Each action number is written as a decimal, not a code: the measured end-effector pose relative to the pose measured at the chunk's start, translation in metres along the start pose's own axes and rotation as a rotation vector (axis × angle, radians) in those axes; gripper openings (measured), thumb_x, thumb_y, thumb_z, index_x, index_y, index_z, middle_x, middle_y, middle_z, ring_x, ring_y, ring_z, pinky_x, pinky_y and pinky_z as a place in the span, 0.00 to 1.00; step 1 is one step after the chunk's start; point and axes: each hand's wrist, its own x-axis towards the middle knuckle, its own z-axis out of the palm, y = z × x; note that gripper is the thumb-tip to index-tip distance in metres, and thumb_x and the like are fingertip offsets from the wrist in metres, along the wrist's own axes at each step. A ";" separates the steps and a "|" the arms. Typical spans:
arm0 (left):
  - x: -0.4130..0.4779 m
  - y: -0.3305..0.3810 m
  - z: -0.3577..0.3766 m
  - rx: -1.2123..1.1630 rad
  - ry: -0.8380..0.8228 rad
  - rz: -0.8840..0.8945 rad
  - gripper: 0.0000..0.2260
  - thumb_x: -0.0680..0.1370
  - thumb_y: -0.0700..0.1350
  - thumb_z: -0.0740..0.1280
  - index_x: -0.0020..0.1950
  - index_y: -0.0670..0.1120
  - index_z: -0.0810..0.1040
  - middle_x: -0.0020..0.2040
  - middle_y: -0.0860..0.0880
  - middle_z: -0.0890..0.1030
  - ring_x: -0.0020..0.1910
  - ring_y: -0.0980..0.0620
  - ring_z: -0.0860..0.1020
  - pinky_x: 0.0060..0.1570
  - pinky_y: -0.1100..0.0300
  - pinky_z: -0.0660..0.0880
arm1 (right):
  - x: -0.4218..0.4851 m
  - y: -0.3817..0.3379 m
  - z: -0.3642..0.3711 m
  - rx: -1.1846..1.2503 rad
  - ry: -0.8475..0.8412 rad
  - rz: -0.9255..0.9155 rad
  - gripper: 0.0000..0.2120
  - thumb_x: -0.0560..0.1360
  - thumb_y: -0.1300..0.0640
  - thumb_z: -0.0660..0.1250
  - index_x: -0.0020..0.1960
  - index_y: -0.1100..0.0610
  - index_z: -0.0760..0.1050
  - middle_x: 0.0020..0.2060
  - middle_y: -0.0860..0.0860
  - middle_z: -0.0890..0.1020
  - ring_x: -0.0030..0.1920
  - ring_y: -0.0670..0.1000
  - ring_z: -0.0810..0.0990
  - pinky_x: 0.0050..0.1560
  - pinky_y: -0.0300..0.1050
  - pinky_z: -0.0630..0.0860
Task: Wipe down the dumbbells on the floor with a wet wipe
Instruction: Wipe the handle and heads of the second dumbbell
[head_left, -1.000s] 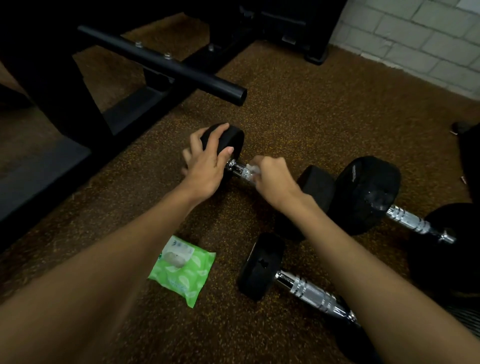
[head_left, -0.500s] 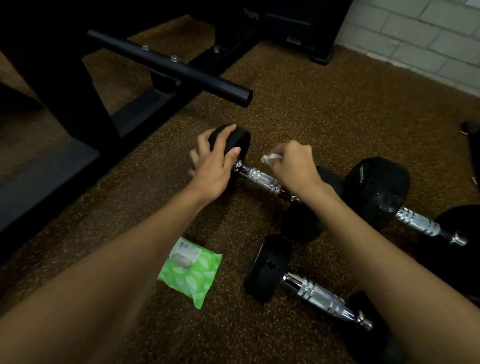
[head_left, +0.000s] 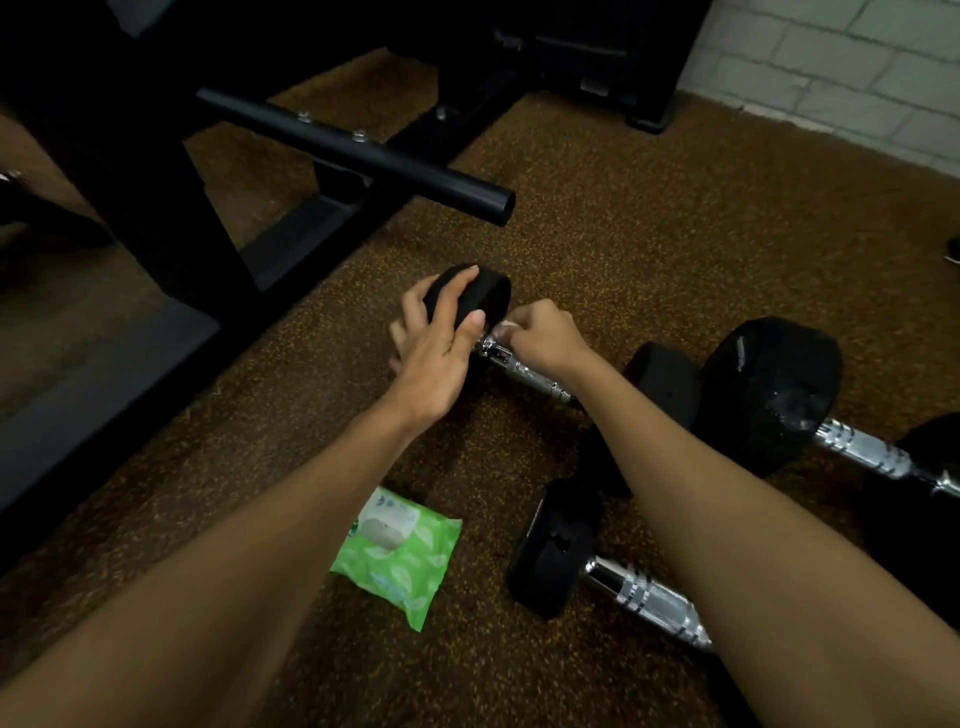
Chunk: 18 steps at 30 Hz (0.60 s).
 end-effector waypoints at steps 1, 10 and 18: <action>0.000 0.000 0.000 0.002 0.003 0.003 0.19 0.81 0.56 0.53 0.73 0.65 0.56 0.73 0.52 0.51 0.68 0.43 0.56 0.68 0.40 0.56 | -0.006 0.001 -0.003 -0.021 0.007 -0.067 0.10 0.78 0.57 0.61 0.48 0.59 0.81 0.41 0.53 0.80 0.44 0.48 0.75 0.39 0.36 0.64; -0.002 -0.001 0.000 -0.006 0.020 0.020 0.19 0.81 0.56 0.53 0.73 0.65 0.57 0.73 0.52 0.52 0.68 0.43 0.57 0.68 0.43 0.55 | -0.010 0.014 -0.018 -0.124 -0.005 -0.076 0.11 0.77 0.58 0.61 0.51 0.55 0.82 0.44 0.54 0.82 0.49 0.50 0.75 0.43 0.34 0.65; -0.004 -0.002 -0.001 -0.020 0.012 0.027 0.19 0.81 0.57 0.54 0.72 0.65 0.57 0.73 0.54 0.51 0.67 0.44 0.57 0.67 0.42 0.56 | -0.007 -0.005 -0.012 -0.134 -0.158 -0.127 0.12 0.79 0.55 0.60 0.49 0.58 0.81 0.46 0.54 0.82 0.50 0.51 0.78 0.50 0.44 0.71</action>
